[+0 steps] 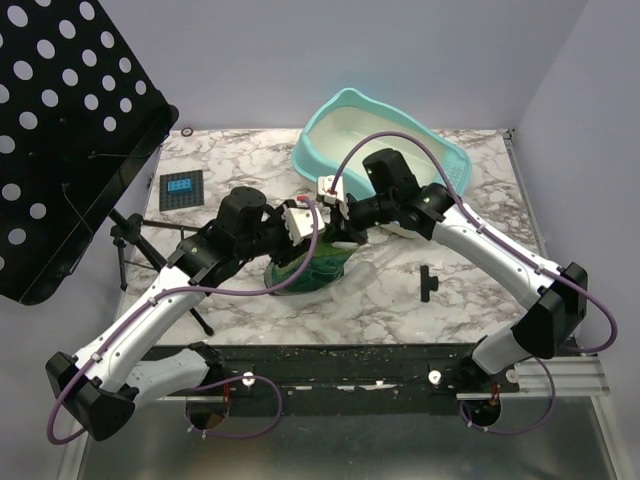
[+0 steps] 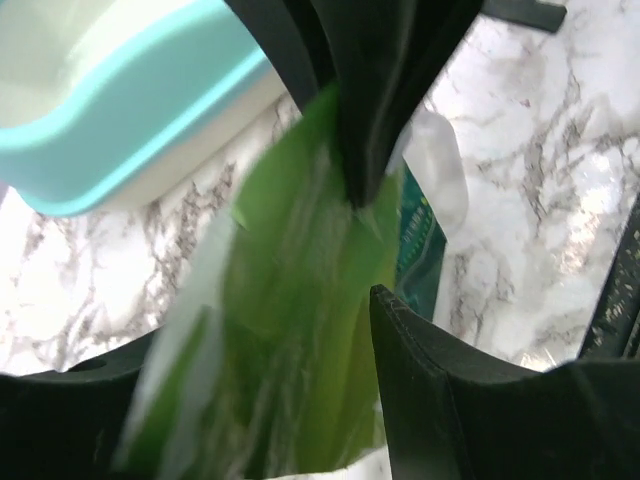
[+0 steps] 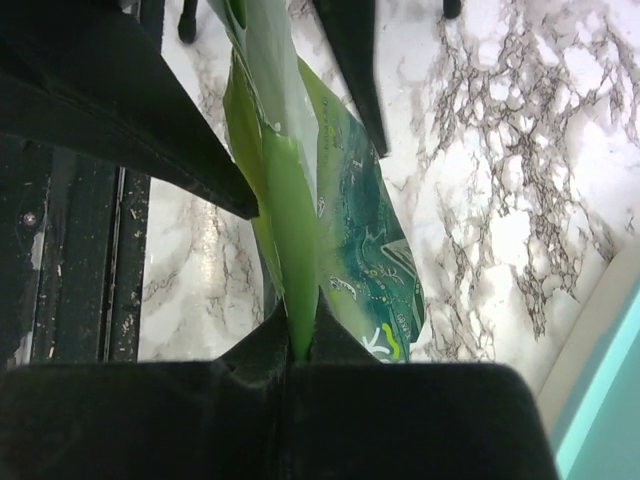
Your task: Fill the litter box with clean litter
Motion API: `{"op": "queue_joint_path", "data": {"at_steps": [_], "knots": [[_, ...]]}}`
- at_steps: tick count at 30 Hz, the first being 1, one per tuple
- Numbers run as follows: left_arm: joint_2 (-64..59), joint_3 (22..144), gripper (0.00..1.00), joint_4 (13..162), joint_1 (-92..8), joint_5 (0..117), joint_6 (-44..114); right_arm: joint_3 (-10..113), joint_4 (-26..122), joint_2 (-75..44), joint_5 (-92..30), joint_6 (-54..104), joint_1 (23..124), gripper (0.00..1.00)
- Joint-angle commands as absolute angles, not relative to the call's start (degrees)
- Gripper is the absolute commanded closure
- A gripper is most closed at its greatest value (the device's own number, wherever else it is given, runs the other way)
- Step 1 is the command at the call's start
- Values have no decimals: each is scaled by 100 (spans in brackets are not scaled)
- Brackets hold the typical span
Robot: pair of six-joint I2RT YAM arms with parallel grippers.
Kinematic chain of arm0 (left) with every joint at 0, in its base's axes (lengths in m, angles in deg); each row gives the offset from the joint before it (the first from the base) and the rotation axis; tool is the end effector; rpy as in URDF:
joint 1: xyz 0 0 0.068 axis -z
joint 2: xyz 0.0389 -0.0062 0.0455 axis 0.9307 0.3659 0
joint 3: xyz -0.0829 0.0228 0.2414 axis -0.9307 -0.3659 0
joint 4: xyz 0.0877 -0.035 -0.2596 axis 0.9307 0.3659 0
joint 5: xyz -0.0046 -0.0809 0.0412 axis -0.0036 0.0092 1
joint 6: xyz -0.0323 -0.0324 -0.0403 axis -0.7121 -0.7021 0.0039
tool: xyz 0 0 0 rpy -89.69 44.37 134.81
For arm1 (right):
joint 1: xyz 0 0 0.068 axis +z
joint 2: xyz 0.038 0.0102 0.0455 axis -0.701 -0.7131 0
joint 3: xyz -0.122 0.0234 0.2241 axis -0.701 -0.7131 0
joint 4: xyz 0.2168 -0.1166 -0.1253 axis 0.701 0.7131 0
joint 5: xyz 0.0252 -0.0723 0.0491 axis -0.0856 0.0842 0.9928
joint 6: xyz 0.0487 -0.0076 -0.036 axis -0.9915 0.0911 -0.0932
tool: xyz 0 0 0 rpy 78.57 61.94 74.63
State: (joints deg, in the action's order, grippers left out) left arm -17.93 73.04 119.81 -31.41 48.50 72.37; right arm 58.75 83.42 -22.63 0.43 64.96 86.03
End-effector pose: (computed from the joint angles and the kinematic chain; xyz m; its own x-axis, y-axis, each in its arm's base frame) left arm 0.1974 -0.1674 0.3408 0.0120 0.5168 -0.8560 0.8792 0.4022 0.2552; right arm 0.2493 0.2595 0.3274 0.0694 -0.5002 -0.8631 -0.9974 -0.0187 -0.0693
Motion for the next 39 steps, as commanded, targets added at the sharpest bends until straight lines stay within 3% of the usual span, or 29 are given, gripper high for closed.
{"op": "queue_joint_path", "data": {"at_steps": [1,11,16,23,24,26,28,29,31,33,37,38,39], "knots": [[-1995,6947,39,12435,-3136,4990,7103,5801,7802,-1923,340,6324,8556,100],[-2021,6833,45,11996,-3110,5219,7076,5696,7661,-1897,480,6236,8556,100],[-2126,6745,66,11530,-3110,5228,7015,5652,7626,-1976,507,6218,8556,100],[-2381,6569,63,11117,-3119,4920,6883,5617,7529,-2002,568,6157,8556,100],[-2373,6560,67,11125,-3119,4877,6883,5651,7529,-2020,559,6148,8556,100],[-2373,6551,98,11108,-3119,4858,6883,5704,7538,-2029,490,6104,8564,100],[-2443,6473,100,11125,-3119,4920,6953,5757,7494,-2012,201,5999,8556,91],[-2513,6394,100,11108,-3110,4920,7031,5766,7494,-1959,-27,6007,8556,76],[-2706,6174,100,11055,-3110,4815,7181,5714,7511,-1793,-510,6121,8556,61],[-2995,5894,100,10863,-3118,4710,7304,5608,7599,-1617,-837,6401,8468,53],[-3567,5375,100,10484,-3110,4630,7445,5704,8284,-1458,-838,6964,8205,50],[-3690,5278,100,10406,-3110,4595,7497,5696,8302,-1440,-838,7070,8169,53],[-3804,5199,100,10318,-3118,4569,7515,5713,8311,-1449,-829,7140,8134,63]]}}
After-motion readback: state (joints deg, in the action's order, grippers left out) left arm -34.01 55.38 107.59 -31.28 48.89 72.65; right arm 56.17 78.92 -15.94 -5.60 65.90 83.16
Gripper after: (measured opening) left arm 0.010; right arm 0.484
